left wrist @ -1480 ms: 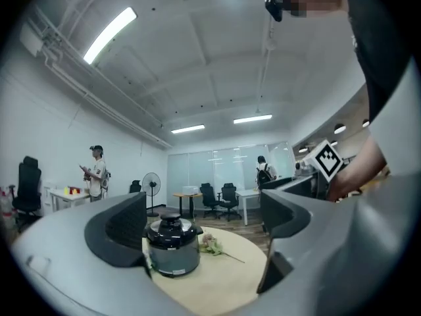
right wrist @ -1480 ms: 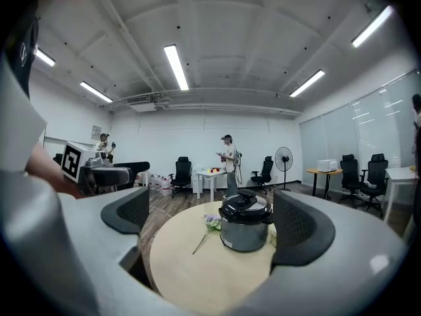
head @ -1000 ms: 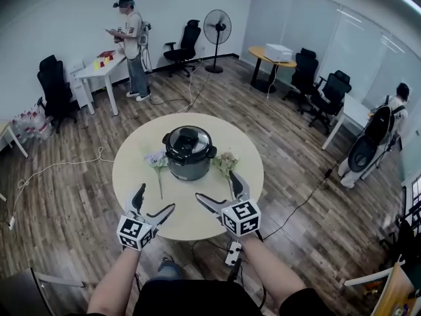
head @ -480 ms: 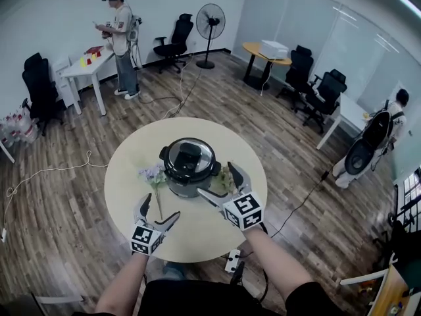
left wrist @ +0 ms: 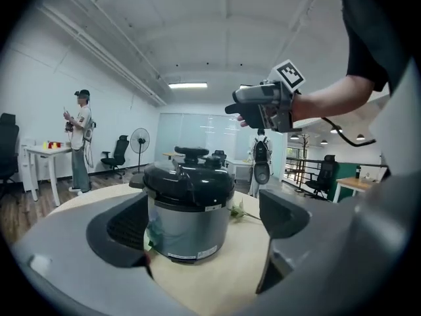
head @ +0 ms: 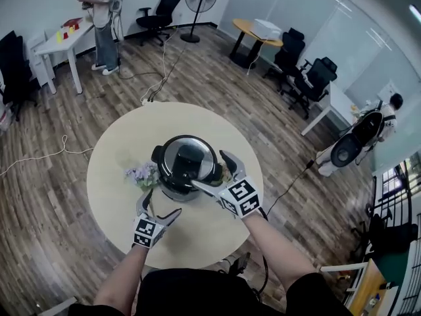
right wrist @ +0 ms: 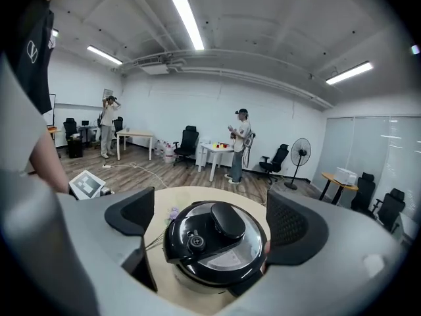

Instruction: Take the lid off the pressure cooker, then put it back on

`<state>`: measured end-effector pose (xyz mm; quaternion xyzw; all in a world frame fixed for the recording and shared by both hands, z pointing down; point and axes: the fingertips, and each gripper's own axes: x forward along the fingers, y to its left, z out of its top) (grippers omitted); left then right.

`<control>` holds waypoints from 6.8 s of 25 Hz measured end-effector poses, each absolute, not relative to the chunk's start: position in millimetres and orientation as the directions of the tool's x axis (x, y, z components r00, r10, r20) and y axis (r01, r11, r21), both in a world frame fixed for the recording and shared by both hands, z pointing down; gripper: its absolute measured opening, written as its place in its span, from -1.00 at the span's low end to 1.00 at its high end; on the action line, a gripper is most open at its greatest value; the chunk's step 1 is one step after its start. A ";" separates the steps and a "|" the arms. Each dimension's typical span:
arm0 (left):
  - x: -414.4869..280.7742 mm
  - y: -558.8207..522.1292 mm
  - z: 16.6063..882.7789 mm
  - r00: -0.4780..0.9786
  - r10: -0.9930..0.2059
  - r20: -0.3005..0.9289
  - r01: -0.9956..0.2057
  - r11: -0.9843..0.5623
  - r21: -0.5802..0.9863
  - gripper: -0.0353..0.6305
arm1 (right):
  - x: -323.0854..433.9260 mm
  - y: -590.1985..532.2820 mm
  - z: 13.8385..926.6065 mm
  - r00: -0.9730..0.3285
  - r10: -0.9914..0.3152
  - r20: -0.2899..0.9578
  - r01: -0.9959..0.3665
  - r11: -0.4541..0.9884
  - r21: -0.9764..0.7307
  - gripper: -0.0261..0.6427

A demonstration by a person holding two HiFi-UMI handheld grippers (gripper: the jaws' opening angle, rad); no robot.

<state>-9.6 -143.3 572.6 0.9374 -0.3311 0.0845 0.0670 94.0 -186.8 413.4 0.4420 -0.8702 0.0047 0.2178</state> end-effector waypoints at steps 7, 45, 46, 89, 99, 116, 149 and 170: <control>2.9 -173.8 612.2 0.780 -0.569 0.259 -0.614 -0.777 0.142 0.67 | 81.2 -234.3 447.9 -0.521 -0.673 0.525 -0.709 0.684 0.172 0.70; 32.5 -225.0 648.2 0.729 -0.594 0.340 -0.660 -0.741 0.121 0.72 | 63.3 -312.2 549.5 -0.264 -0.107 0.958 -0.427 0.904 -0.017 -0.06; 33.0 -225.4 648.6 0.727 -0.598 0.339 -0.664 -0.738 0.123 0.72 | 63.7 -312.2 550.3 -0.254 -0.107 0.961 -0.435 0.900 -0.015 -0.06; 37.5 -222.6 659.3 0.715 -0.598 0.363 -0.674 -0.728 0.127 0.76 | 87.5 -316.1 560.7 -0.046 -0.065 0.997 -0.867 0.498 -0.007 -0.04; 36.8 -223.8 658.0 0.711 -0.600 0.367 -0.677 -0.724 0.129 0.76 | 87.2 -315.9 564.1 -0.069 -0.027 0.997 -0.877 0.479 -0.047 -0.03; 38.3 -220.8 663.1 0.711 -0.595 0.376 -0.675 -0.726 0.127 0.76 | 87.4 -316.8 535.3 -0.113 -0.045 0.993 -0.892 0.444 -0.082 -0.07; 32.2 -216.7 654.5 0.703 -0.577 0.416 -0.671 -0.732 0.118 0.65 | 269.8 -170.4 509.2 -0.093 -0.137 0.986 -0.915 0.403 -0.030 -0.07; 36.9 -207.3 654.9 0.689 -0.563 0.457 -0.666 -0.740 0.093 0.64 | 267.4 -53.7 617.1 -0.136 -0.074 0.988 -0.958 0.264 -0.112 -0.07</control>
